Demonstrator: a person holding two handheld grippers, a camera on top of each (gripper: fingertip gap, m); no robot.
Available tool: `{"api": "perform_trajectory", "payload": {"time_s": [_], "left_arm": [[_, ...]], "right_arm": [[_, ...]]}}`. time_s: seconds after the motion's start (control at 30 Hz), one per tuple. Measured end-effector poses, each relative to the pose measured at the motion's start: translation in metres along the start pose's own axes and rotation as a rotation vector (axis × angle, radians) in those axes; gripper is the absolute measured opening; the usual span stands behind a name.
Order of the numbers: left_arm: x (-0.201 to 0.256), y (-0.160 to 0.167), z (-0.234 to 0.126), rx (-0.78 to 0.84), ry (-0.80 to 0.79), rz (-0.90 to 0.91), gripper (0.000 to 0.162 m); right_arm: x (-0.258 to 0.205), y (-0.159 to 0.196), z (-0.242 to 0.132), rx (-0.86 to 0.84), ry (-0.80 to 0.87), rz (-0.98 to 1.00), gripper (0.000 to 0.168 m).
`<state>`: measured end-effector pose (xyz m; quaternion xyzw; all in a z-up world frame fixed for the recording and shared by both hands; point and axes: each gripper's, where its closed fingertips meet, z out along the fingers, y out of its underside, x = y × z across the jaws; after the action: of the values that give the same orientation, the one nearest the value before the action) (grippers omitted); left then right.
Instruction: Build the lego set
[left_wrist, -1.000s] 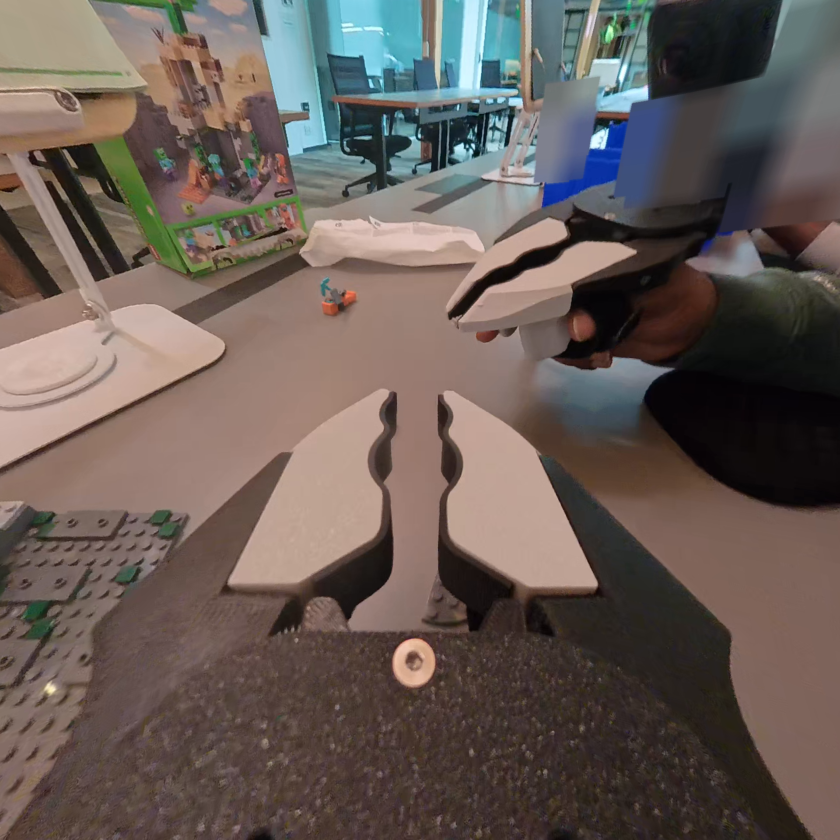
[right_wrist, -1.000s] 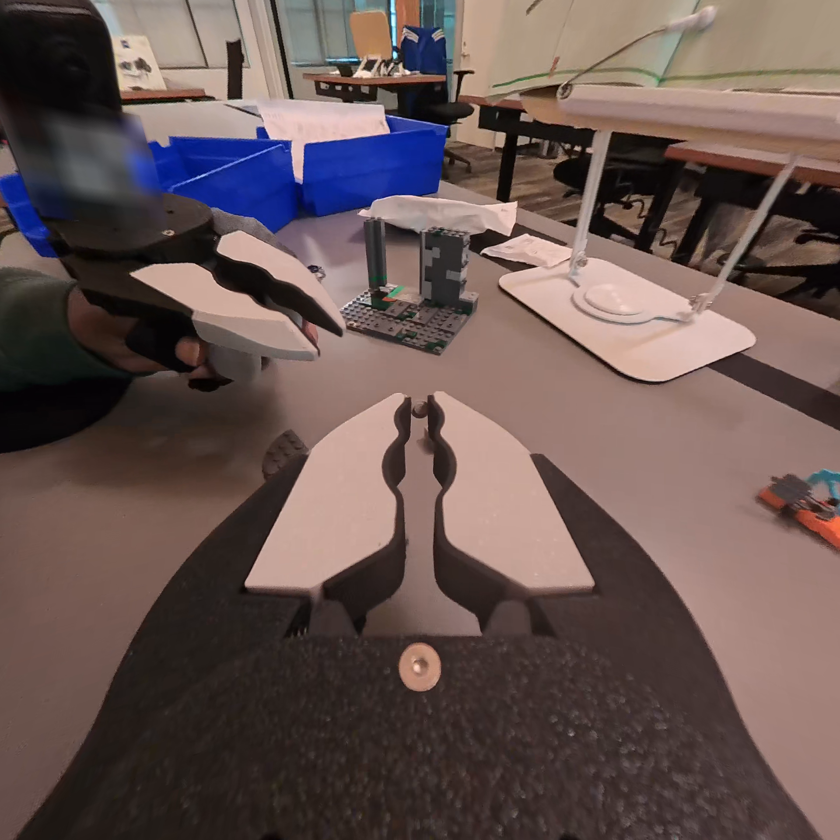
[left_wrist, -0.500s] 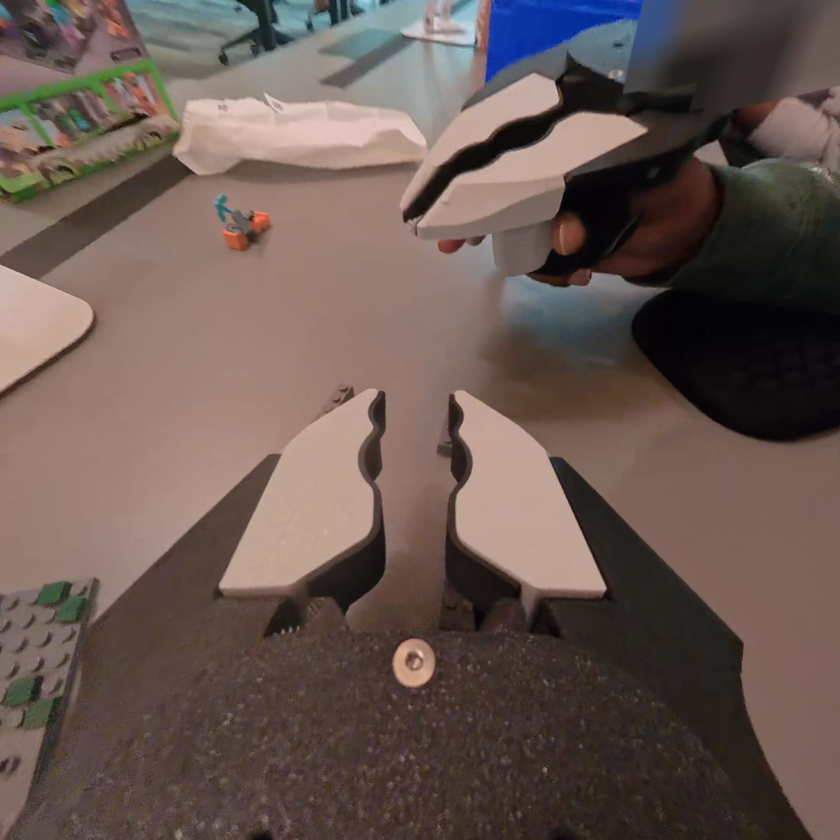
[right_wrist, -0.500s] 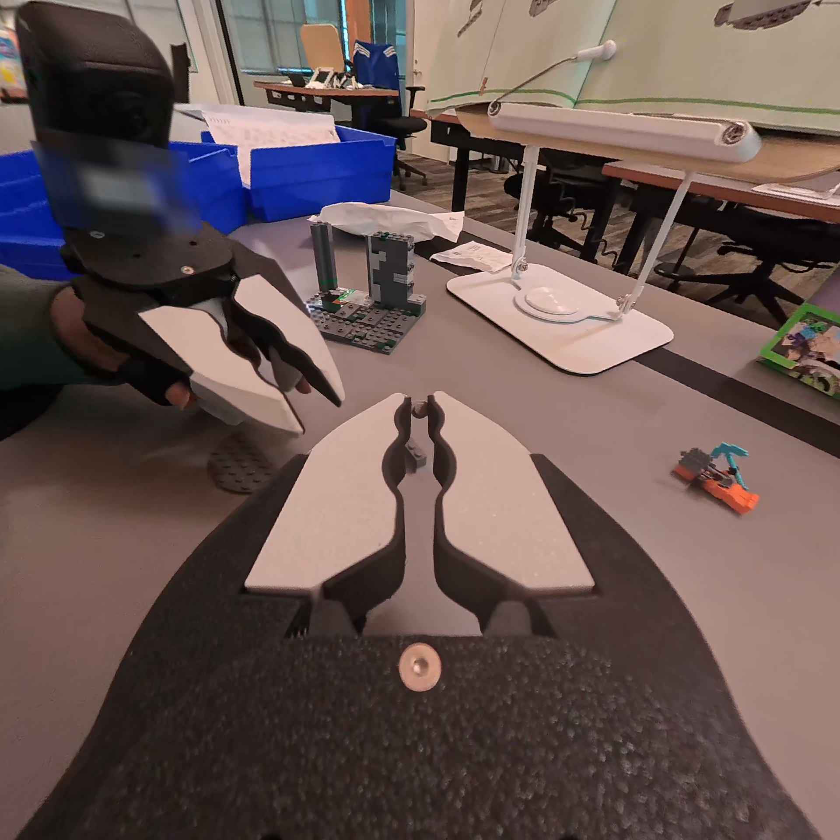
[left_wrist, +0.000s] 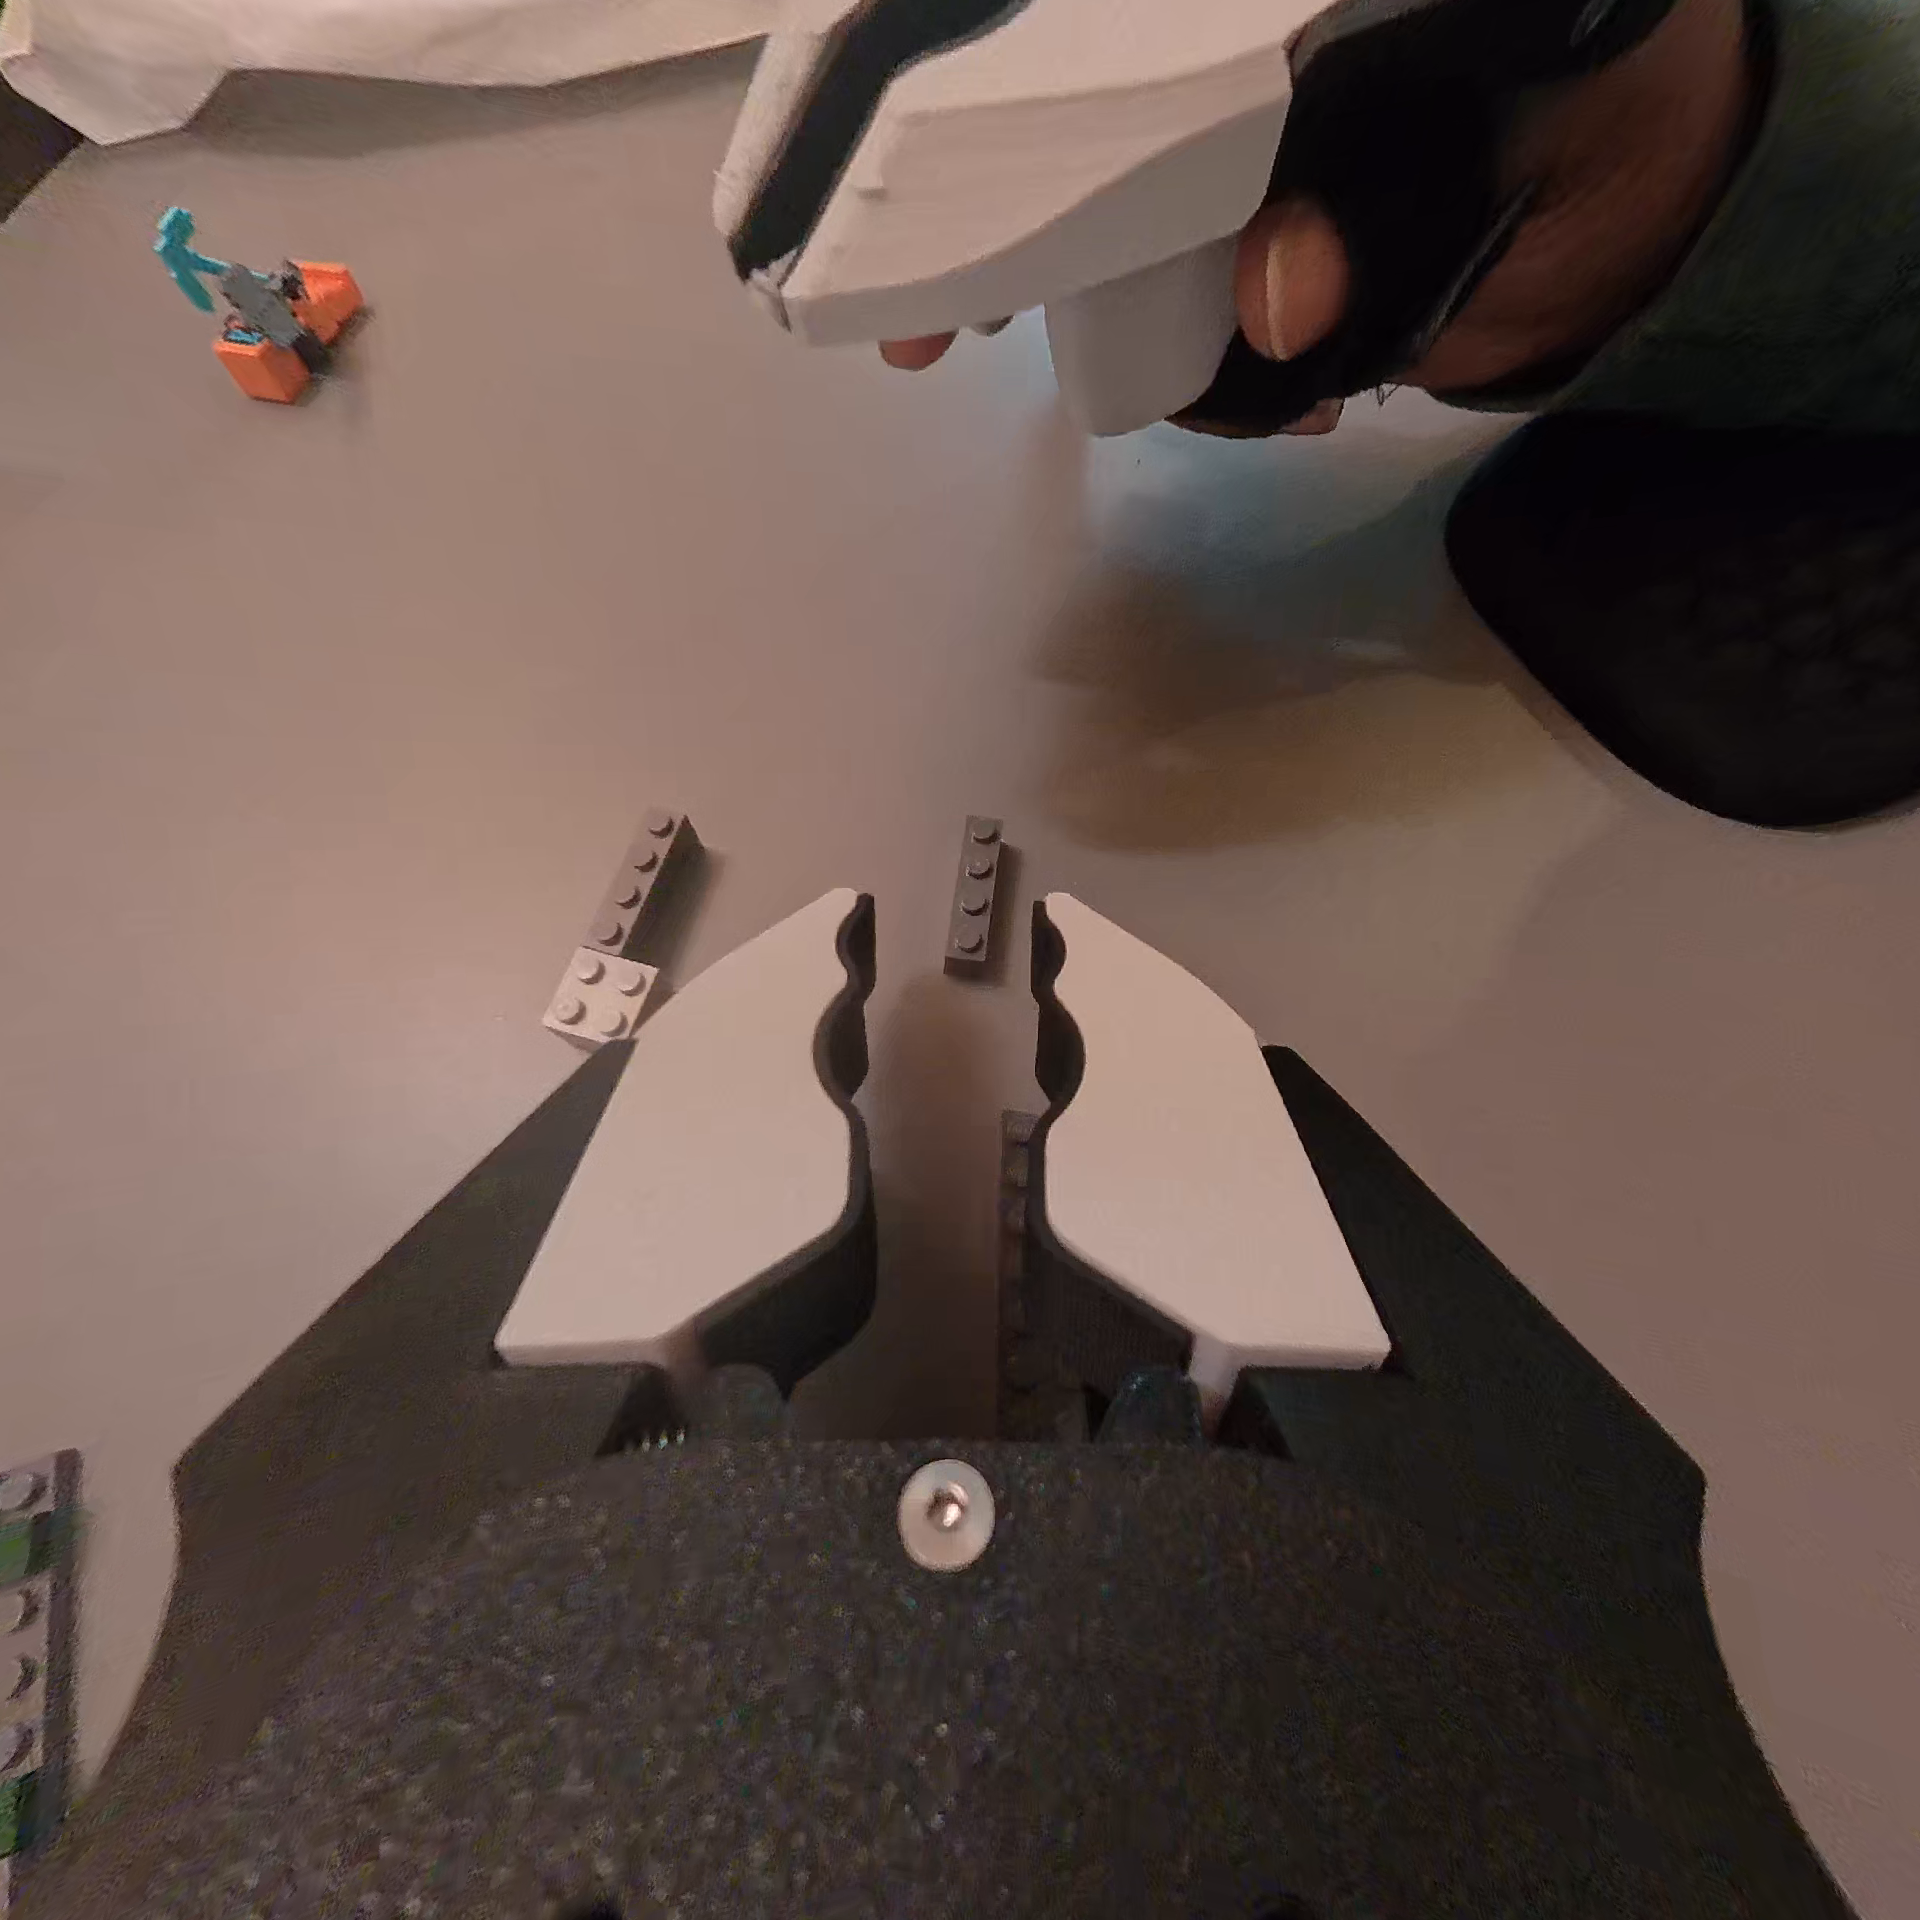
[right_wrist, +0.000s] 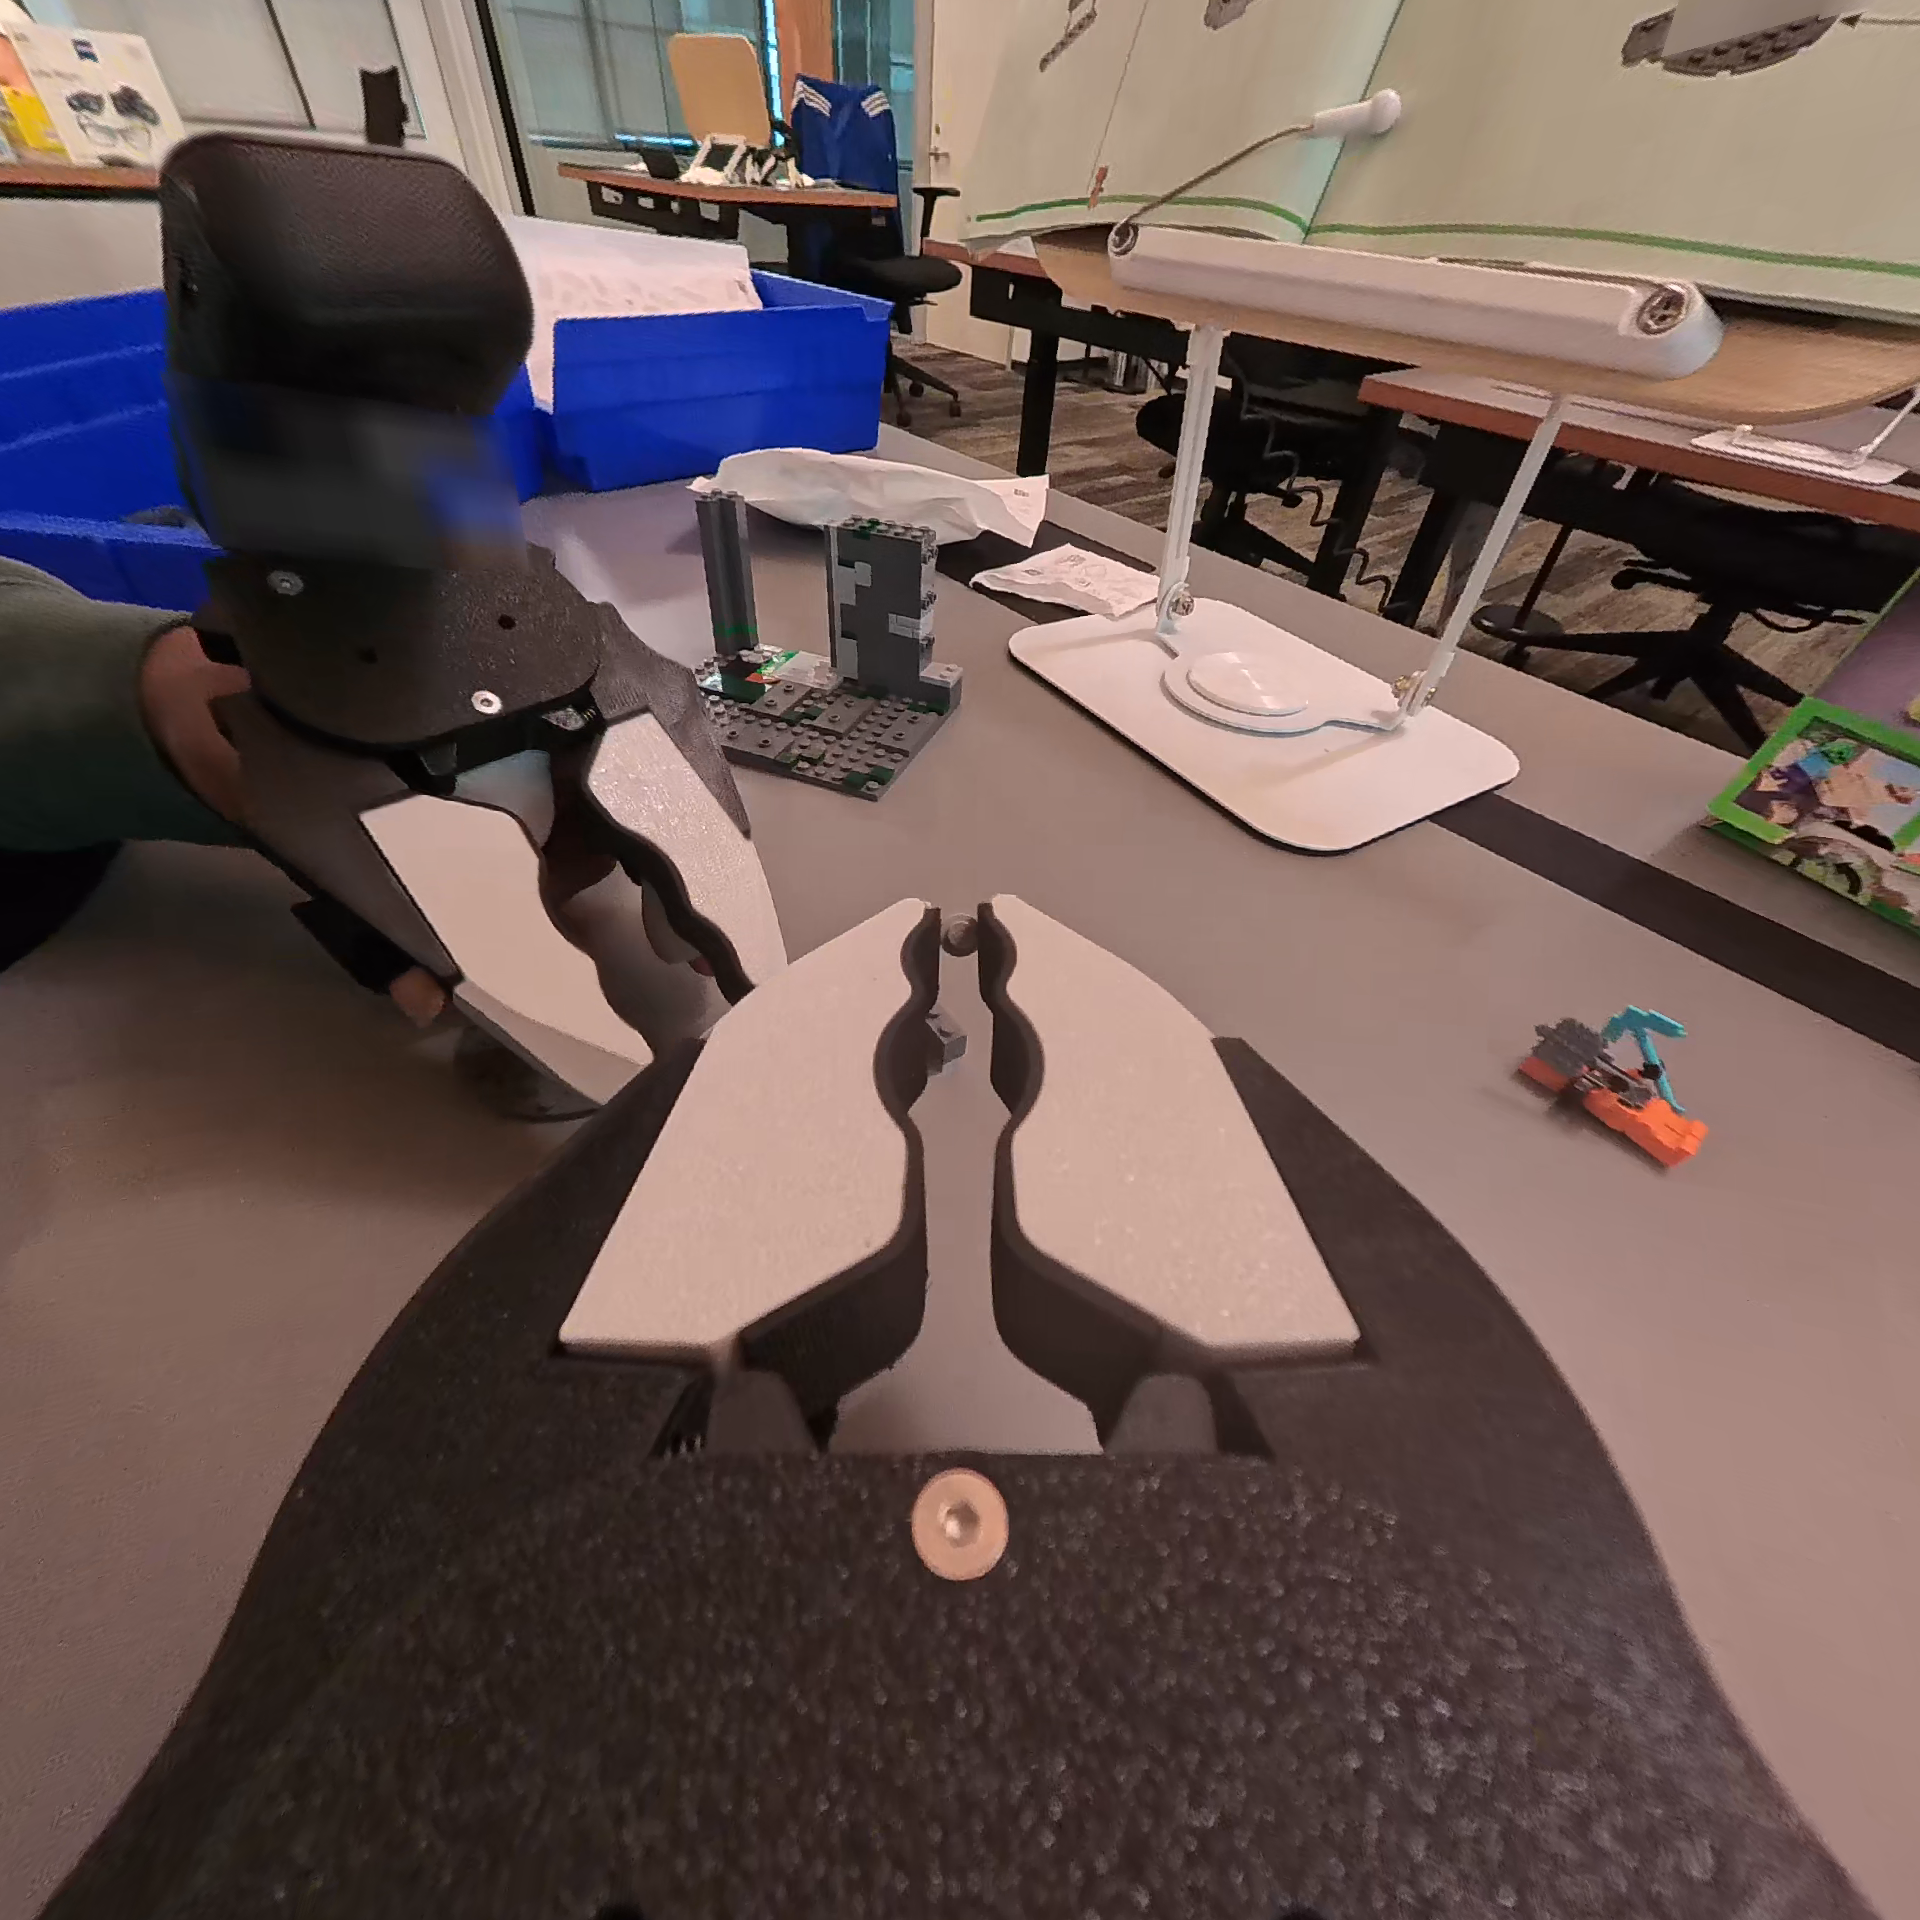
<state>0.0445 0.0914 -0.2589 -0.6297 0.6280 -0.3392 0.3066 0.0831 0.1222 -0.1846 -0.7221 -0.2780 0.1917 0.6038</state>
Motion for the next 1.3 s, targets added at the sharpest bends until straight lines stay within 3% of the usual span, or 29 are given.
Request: {"api": "perform_trajectory", "payload": {"time_s": [0.4, 0.6, 1.3], "left_arm": [[0.001, 0.011, 0.012, -0.107, 0.005, 0.034, 0.022], [0.003, 0.012, 0.012, -0.113, 0.010, 0.032, 0.008], [-0.007, 0.008, -0.002, -0.082, -0.074, -0.005, 0.008]], "right_arm": [[0.000, -0.001, -0.001, 0.005, -0.003, 0.002, 0.006], [-0.001, 0.001, 0.000, -0.004, -0.008, 0.005, 0.006], [-0.004, 0.005, 0.001, -0.023, -0.026, 0.000, 0.006]]}}
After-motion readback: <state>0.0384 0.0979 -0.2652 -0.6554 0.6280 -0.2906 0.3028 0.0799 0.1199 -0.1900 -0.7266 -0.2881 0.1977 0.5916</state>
